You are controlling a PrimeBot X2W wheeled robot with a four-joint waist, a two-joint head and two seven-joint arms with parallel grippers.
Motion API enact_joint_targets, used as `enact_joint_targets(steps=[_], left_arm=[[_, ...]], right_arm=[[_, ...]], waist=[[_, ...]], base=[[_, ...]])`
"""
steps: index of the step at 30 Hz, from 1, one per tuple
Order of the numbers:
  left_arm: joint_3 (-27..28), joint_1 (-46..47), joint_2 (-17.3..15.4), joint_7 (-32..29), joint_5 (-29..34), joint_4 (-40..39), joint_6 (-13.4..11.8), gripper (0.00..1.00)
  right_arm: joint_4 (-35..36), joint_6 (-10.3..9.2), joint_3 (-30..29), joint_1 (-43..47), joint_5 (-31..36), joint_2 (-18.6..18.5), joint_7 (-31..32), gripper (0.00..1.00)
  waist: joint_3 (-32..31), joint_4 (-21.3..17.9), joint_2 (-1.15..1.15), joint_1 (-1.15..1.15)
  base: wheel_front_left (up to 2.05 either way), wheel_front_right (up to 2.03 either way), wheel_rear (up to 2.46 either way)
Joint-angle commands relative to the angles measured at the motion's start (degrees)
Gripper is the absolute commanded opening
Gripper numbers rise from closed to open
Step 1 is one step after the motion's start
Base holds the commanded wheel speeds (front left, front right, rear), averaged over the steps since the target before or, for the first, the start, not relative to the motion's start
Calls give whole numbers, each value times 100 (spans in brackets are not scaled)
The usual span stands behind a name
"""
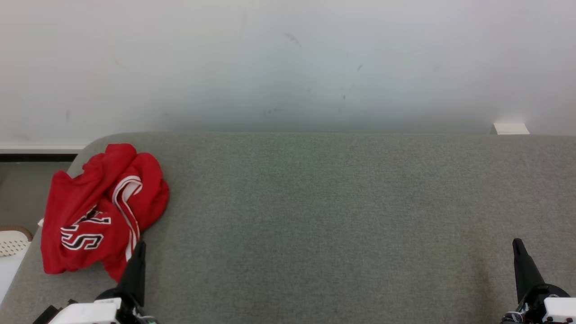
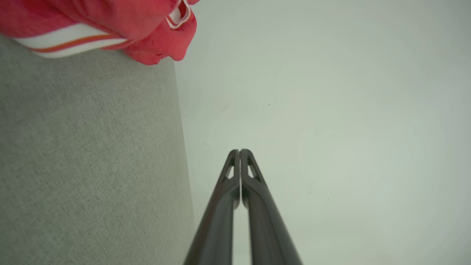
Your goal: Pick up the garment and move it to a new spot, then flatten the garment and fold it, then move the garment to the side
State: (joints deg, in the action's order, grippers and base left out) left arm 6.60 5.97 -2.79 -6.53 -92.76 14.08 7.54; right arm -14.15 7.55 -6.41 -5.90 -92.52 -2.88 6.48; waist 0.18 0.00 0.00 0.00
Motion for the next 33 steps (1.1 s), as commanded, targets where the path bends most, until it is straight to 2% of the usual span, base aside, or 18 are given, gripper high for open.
enact_joint_targets(steps=[1,9,10,19,24,33], left_arm=[[6,46,-6,-10,71,0,16,0],[6,46,-6,-10,71,0,17,0],[6,46,-6,-10,71,0,17,100],[-147,10,14,145,32,23,-1,100],[-281,81,-49,327,235,-71,-2,100],[-335,181,-162,575,1467,-329,-2,100]], right_arm=[[-9,-13,-14,-75,23,-4,-6,0],[-9,-13,-14,-75,23,-4,-6,0],[-9,-13,-14,-75,23,-4,-6,100],[47,-1,67,85,56,13,-186,100],[127,-1,166,98,343,-60,-335,100],[368,-2,267,71,1698,-137,-570,100]], waist=[[0,0,0,0],[0,0,0,0],[0,0,0,0],[-1,11,0,0],[-4,28,0,0],[0,51,0,0]], base=[[0,0,0],[0,0,0],[0,0,0],[0,0,0],[0,0,0],[0,0,0]])
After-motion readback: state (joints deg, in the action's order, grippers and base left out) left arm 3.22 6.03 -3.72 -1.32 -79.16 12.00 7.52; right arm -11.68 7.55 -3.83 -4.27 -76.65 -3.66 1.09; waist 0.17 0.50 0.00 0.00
